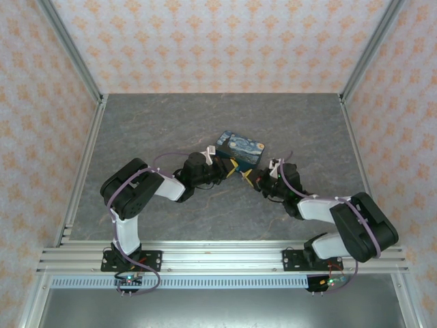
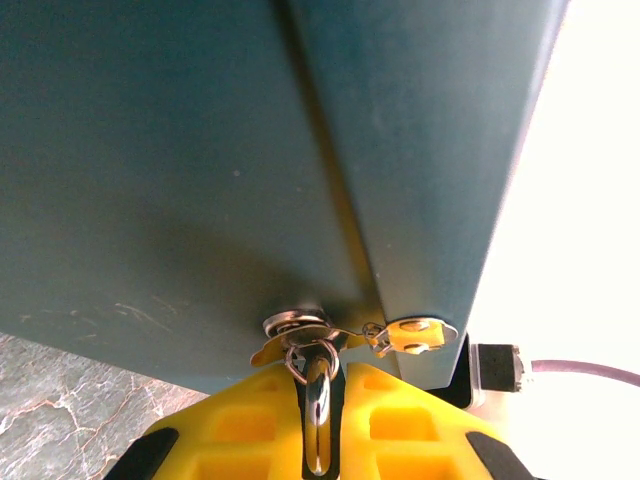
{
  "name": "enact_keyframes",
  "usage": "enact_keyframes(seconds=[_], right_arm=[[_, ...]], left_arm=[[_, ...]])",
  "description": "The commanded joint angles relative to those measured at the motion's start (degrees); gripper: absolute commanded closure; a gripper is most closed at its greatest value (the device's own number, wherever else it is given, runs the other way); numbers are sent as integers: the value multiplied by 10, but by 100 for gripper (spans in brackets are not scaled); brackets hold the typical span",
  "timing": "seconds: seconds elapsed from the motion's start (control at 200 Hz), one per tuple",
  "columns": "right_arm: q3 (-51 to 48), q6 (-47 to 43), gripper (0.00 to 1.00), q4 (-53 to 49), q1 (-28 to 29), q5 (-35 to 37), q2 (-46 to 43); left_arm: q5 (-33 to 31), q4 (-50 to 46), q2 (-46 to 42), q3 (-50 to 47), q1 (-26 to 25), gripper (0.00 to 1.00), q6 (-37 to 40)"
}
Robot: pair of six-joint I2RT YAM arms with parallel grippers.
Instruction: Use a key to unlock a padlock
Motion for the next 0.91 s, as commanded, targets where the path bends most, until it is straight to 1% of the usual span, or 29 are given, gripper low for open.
enact_keyframes(seconds=[0.0,0.395,0.901], right_arm=[[19,-2,100,14,-4,7,11],[33,3,100,28,-10,1,35],[42,6,100,28,-11,-3,32]], left_arm=[[11,32,-15,2,3,100,1],[11,26,-9,6,3,100,1],[10,26,2,11,2,100,1]])
